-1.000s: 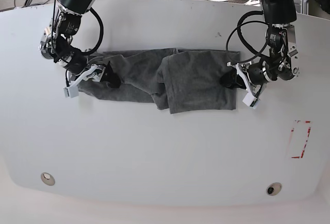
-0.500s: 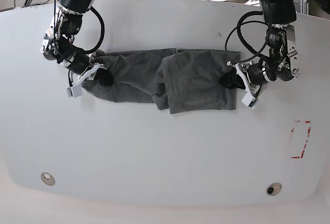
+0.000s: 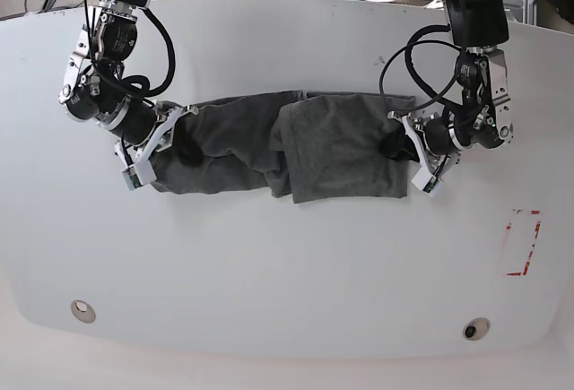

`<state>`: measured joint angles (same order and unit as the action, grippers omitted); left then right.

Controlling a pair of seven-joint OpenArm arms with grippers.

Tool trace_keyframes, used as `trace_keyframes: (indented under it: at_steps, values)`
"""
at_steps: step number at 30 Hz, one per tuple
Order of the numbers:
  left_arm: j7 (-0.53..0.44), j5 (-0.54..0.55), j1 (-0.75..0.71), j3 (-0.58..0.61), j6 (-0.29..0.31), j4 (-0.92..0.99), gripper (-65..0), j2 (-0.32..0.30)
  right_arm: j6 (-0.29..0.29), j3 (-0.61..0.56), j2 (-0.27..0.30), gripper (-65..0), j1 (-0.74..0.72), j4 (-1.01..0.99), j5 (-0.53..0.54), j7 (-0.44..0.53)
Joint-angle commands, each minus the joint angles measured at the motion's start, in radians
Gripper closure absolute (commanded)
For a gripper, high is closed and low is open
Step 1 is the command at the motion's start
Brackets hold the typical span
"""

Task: Fold the T-shirt properly
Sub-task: 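Fold the strip end with the right gripper over toward the left gripper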

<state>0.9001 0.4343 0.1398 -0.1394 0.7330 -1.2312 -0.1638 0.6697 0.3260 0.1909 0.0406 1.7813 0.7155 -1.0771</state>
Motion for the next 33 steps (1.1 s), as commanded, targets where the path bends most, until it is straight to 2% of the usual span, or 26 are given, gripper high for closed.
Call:
trace_keyframes:
  at_steps: [1, 6, 11, 18, 28, 33]
  values:
    - [0.112, -0.127, -0.007, 0.048, -0.035, 0.014, -8.3, 0.002, -0.031, -0.054, 0.042, 0.0, -0.017, 0.076, 0.031, 0.027]
    - [0.11, -0.125, -0.004, 0.103, -0.035, 0.012, -8.3, 0.007, -0.092, -0.166, 0.068, 0.0, -0.049, 0.128, 0.031, 0.027]
    - [0.109, -0.125, -0.004, 0.119, -0.035, 0.012, -8.3, 0.007, -0.115, -0.239, 0.061, 0.0, -0.098, 0.128, 0.031, 0.028]
    - [0.109, -0.125, -0.006, 0.119, -0.035, 0.012, -8.3, 0.007, -0.135, -0.285, 0.015, 0.0, -0.15, 0.114, 0.029, 0.028]
    - [0.109, -0.125, -0.009, 0.119, -0.035, 0.012, -8.3, 0.007, -0.14, -0.42, -0.055, 0.0, -0.176, 0.061, 0.028, 0.03]
    - [0.109, -0.124, -0.01, 0.119, -0.035, 0.012, -8.3, 0.007, -0.136, -0.459, -0.093, -1.1, -0.176, 0.048, -0.058, 0.03]
